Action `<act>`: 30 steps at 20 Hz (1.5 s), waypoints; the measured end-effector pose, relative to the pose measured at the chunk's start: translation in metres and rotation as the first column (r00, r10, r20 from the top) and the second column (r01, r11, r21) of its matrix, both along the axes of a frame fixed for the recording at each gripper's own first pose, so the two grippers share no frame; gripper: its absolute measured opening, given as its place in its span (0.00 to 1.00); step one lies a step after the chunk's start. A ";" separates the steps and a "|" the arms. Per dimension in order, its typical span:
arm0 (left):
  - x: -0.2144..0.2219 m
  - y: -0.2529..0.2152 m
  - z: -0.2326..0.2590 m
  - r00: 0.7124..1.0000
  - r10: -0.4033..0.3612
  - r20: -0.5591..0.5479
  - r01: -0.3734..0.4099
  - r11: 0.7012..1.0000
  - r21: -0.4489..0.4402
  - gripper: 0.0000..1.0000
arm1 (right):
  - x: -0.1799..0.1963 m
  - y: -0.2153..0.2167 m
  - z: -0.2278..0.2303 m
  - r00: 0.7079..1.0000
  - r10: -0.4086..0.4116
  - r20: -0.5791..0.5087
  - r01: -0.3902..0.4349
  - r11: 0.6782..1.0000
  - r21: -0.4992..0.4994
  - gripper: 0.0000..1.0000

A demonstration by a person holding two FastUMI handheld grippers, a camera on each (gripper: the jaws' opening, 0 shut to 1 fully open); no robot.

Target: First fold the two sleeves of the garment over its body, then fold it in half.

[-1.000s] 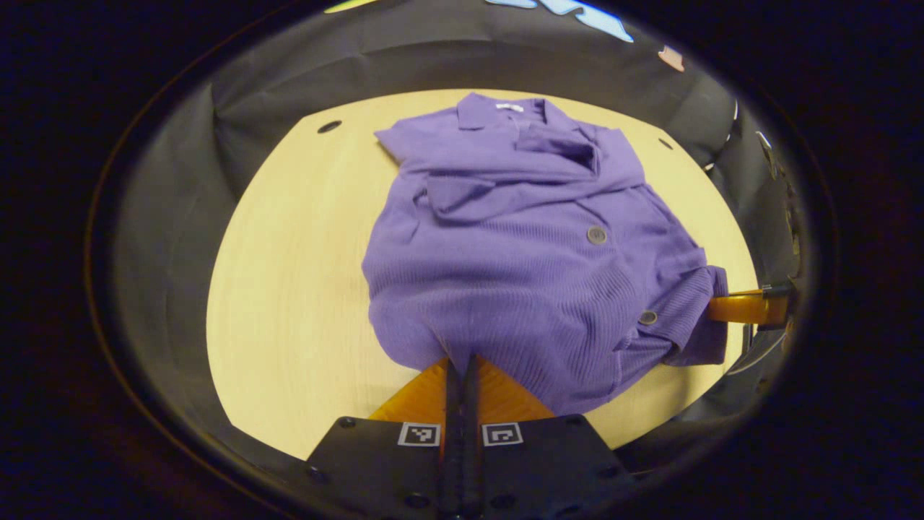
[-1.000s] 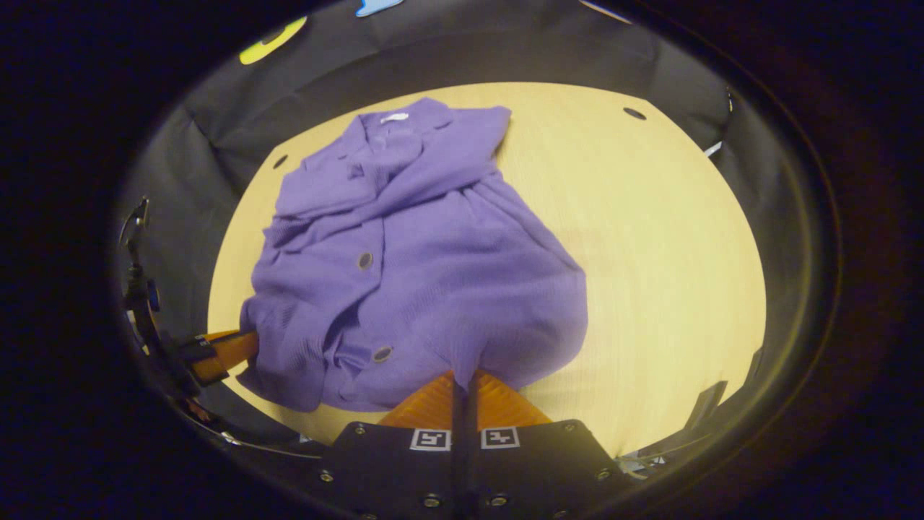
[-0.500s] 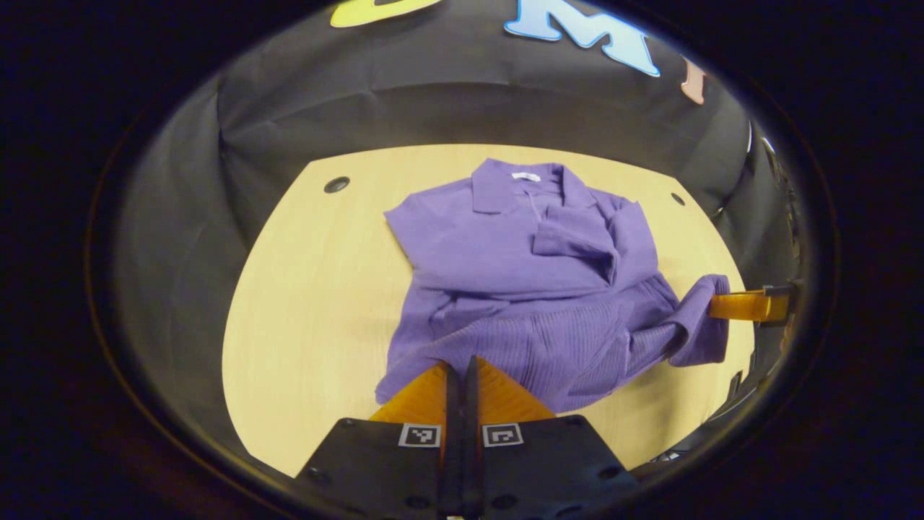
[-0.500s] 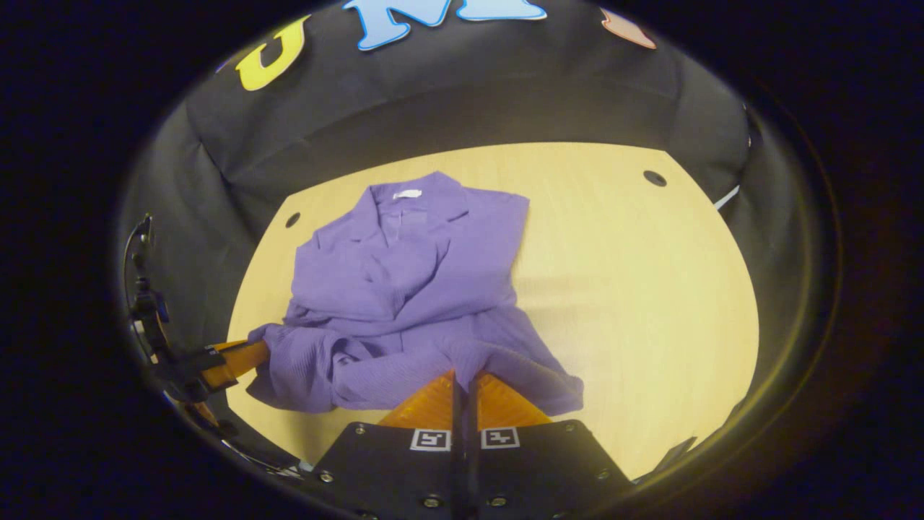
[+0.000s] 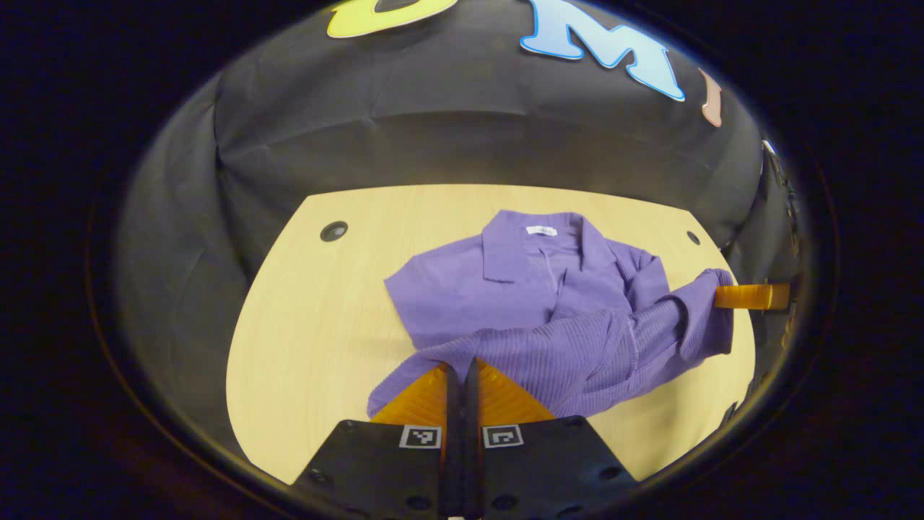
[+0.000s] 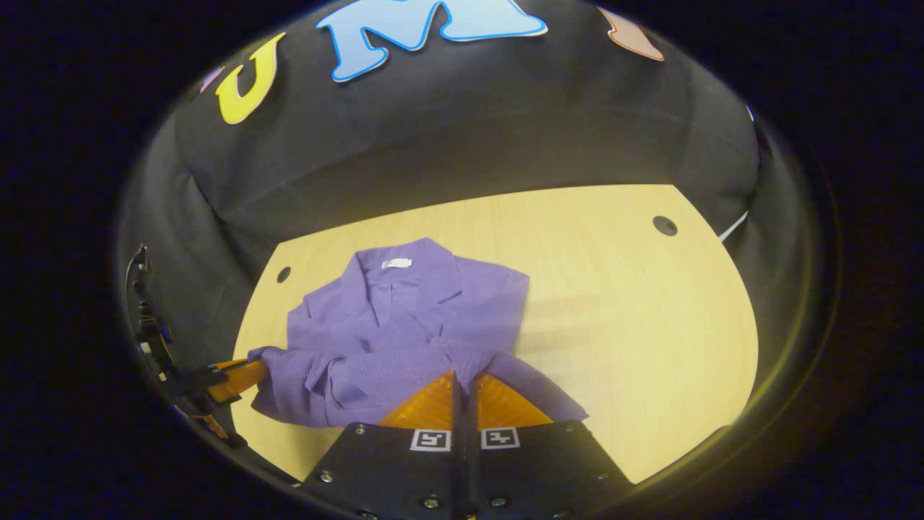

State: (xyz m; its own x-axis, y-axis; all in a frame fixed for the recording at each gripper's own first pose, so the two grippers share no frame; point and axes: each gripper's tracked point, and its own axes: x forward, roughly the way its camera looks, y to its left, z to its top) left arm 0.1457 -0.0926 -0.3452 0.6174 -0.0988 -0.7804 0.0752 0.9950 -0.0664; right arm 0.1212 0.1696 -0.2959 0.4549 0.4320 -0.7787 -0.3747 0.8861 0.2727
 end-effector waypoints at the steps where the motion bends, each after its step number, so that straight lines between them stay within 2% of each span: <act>1: 0.012 -0.001 -0.001 1.000 -0.001 0.009 0.001 1.000 0.005 0.06 | 0.009 0.004 0.001 1.000 -0.003 0.008 0.003 1.000 0.005 0.01; 9: 0.099 -0.005 0.003 0.994 -0.003 0.105 0.001 1.000 0.015 0.06 | 0.088 0.039 -0.005 0.995 -0.077 0.063 0.073 0.995 0.067 0.01; 17: 0.172 -0.013 -0.007 0.983 -0.019 0.185 0.014 1.000 0.029 0.07 | 0.137 0.052 -0.034 0.987 -0.144 0.065 0.139 0.987 0.074 0.00; 22: 0.181 -0.019 -0.034 0.987 -0.020 0.158 0.014 0.999 0.035 0.06 | 0.146 0.054 -0.064 0.985 -0.167 0.042 0.165 0.986 0.037 0.02; 26: 0.180 -0.020 -0.039 0.988 -0.016 0.154 0.013 1.000 0.019 0.06 | 0.148 0.058 -0.065 0.984 -0.168 0.062 0.166 0.986 0.028 0.03; 30: 0.172 -0.023 -0.036 0.989 -0.012 0.144 0.014 1.000 -0.016 0.06 | 0.147 0.056 -0.060 0.983 -0.165 0.076 0.164 0.986 0.017 0.09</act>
State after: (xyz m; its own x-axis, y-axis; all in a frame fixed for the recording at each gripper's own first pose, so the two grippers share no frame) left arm 0.3175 -0.1156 -0.3815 0.7220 -0.1202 -0.6814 0.0984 0.9926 -0.0709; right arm 0.2681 0.2252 -0.3557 0.5787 0.3541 -0.7346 -0.2442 0.9347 0.2582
